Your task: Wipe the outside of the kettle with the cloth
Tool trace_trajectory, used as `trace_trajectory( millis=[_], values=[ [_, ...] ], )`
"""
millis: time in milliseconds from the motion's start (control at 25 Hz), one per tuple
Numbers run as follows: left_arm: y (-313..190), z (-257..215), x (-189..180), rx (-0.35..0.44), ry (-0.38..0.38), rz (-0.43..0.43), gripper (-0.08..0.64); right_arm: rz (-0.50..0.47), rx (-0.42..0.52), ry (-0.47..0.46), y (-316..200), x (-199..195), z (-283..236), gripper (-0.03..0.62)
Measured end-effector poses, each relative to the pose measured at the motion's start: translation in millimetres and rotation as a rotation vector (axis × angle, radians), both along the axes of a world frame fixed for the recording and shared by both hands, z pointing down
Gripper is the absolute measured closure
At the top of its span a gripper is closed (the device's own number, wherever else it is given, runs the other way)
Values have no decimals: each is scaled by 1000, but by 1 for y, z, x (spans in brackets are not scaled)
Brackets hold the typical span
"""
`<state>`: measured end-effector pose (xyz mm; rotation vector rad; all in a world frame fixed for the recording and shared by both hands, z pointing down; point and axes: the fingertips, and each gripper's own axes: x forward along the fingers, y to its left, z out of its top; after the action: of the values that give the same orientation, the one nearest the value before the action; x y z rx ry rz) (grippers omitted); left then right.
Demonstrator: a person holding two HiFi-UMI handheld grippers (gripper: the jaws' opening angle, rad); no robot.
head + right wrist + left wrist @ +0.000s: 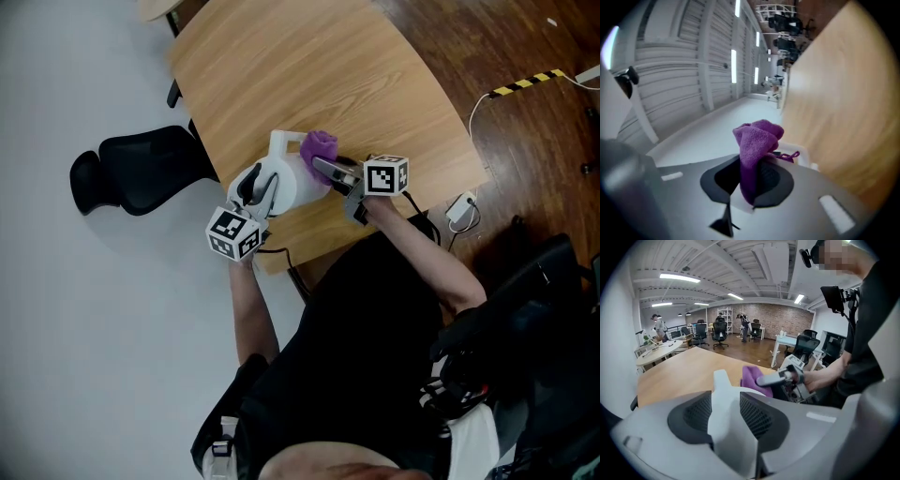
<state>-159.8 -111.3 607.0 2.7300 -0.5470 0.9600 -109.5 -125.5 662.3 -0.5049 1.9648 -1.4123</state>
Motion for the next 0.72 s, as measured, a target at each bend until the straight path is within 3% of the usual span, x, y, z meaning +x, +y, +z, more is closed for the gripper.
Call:
trace_trajectory(
  millis=[120, 200, 280, 400, 520, 600, 720],
  values=[
    [1, 1, 0, 27, 2, -14, 546, -40, 194, 73, -15, -15, -60, 541],
    [3, -1, 1, 38, 0, -15, 546, -79, 228, 106, -19, -29, -63, 539],
    [5, -3, 2, 46, -2, -17, 545, -78, 205, 74, -19, -32, -50, 541],
    [6, -7, 3, 54, -4, -14, 545, -80, 78, 157, -18, -36, 7, 541],
    [8, -9, 4, 60, -8, -15, 545, -140, -191, 337, -17, -44, 110, 542],
    [10, -8, 6, 52, -7, -12, 545, -197, -318, 385, -14, -46, 154, 543],
    [10, -11, 3, 16, 9, -14, 545, -257, -331, 425, -12, -45, 155, 541]
  ],
)
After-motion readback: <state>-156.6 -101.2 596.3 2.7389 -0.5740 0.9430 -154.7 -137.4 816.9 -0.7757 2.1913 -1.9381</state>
